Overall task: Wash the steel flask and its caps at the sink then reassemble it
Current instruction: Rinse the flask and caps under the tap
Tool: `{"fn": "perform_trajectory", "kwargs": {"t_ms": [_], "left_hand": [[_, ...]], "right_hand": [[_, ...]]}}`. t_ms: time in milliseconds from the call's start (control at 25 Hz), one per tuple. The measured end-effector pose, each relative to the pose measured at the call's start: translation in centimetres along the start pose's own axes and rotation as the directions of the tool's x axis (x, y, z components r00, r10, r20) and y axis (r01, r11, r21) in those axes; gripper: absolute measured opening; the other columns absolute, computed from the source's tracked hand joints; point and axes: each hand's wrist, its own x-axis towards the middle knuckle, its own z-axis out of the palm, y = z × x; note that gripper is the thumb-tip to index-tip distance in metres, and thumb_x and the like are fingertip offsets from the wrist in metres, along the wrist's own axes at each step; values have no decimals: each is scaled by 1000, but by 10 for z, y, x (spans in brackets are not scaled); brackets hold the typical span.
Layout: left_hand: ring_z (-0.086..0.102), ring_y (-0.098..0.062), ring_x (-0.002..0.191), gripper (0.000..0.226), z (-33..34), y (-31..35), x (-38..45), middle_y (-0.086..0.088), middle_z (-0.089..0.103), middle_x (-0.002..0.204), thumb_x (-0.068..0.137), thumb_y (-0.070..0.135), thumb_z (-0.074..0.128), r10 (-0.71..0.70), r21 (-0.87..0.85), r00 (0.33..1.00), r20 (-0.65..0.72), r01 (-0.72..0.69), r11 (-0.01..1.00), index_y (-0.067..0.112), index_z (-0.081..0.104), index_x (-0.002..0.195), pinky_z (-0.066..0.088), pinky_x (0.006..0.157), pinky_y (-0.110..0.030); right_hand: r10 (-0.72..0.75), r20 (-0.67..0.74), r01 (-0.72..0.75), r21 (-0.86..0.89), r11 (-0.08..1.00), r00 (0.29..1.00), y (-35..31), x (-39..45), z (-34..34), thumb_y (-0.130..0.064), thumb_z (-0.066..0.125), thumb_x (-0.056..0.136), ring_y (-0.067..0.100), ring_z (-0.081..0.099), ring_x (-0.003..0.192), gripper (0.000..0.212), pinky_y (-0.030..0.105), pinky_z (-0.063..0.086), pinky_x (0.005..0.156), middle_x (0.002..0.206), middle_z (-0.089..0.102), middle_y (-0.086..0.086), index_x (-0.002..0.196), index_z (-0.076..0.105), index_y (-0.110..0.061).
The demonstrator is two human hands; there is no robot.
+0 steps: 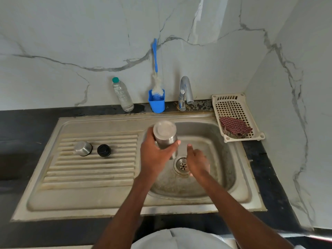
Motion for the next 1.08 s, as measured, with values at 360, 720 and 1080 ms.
{"fn": "perform_trajectory", "kwargs": {"t_ms": [360,720,1080], "left_hand": [[66,5,95,63,3,5,11,23,68,103,71,46,94,-98,102,989,-109,109,989,32,56,118,55,81,-24],[67,1,94,71,-150,-4,20,15,71,106,61,51,97,-149,39,894,-422,183,982,29,63,119,53,77,-18],[68,-8,100,73,-353,-82,72,12,70,112,62,57,94,-184,174,786,-590,346,922,30,63,122,59,95,-41]], "right_hand": [[-438,17,423,-297,856,899,11,-3,-4,-19,64,93,26,62,114,37,42,50,97,125,63,5,130,55,-21],[-656,205,680,-358,641,726,-32,-49,87,-18,63,93,30,48,131,52,46,45,107,142,49,6,143,46,-19],[-741,397,838,-314,446,542,-115,-104,220,-14,65,93,28,48,128,62,46,47,105,141,47,6,150,40,-18]]}}
